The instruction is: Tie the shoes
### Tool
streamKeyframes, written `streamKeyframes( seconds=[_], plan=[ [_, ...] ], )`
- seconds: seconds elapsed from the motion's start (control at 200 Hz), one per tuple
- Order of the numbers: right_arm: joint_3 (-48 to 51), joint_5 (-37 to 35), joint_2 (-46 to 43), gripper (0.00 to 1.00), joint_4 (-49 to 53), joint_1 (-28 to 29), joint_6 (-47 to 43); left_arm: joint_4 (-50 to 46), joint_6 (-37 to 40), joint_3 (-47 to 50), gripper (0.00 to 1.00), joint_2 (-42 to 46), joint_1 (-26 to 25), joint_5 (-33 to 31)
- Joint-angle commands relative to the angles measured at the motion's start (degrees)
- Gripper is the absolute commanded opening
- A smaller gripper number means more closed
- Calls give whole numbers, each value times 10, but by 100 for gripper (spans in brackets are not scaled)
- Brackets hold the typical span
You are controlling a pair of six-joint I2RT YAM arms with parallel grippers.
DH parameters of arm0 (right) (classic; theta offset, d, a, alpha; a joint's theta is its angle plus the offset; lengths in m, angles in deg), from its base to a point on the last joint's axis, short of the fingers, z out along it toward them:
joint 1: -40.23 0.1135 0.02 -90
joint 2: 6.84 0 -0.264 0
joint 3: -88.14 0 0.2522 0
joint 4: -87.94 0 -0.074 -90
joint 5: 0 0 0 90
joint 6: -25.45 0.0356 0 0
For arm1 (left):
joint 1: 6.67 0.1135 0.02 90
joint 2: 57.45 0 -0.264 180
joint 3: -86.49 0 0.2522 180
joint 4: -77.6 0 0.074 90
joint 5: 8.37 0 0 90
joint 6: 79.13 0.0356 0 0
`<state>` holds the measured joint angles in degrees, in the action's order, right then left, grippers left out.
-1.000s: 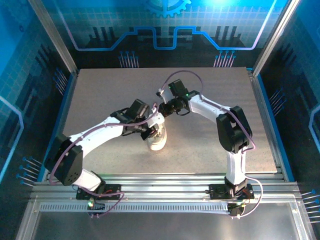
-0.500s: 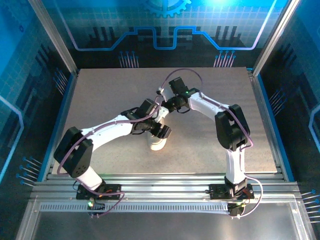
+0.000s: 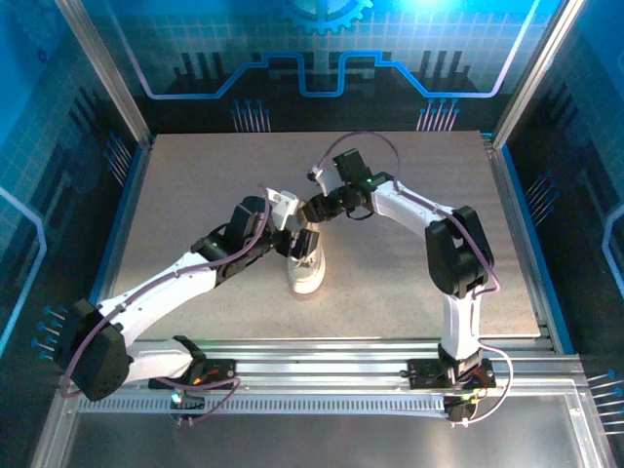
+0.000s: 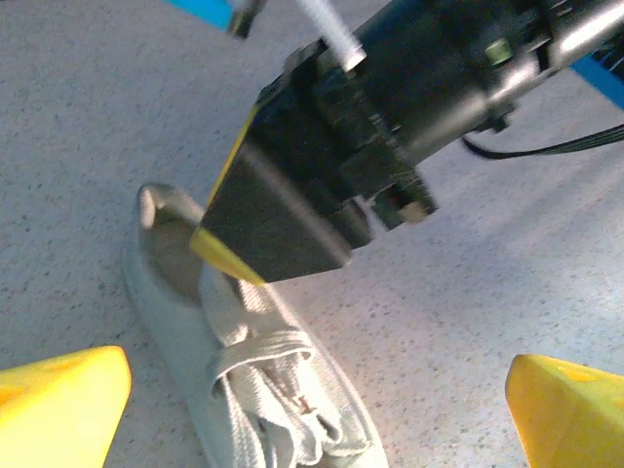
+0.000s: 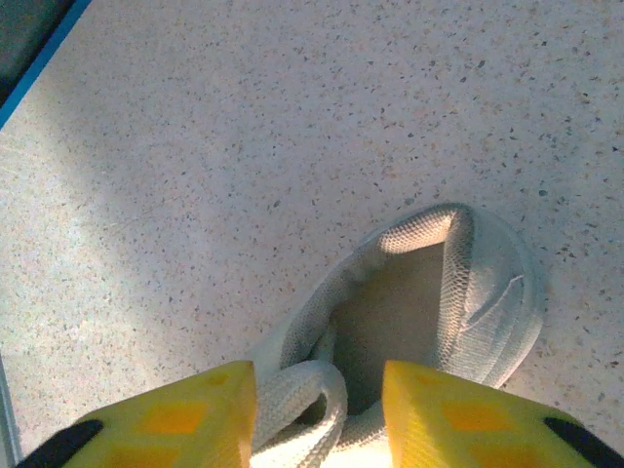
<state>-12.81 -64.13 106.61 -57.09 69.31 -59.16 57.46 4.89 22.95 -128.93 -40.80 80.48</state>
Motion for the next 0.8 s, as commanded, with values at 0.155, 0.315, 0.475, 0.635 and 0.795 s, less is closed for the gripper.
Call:
streamKeyframes(
  seconds=[0.155,0.315,0.475,0.635,0.795],
  plan=[
    [50,-61,-96,47,6,-2,55,-90,-110,-32,91,-17,128,96],
    [120,-91,-150,48,-9,31,103,-45,-174,32,58,-13,164,133],
    [186,-134,-172,48,-32,96,153,-9,-227,81,32,-41,166,166],
    [201,-181,-159,46,-49,150,190,46,-272,107,20,-73,164,201],
    [198,-207,-145,48,-57,167,212,81,-296,114,16,-103,150,223]
  ],
)
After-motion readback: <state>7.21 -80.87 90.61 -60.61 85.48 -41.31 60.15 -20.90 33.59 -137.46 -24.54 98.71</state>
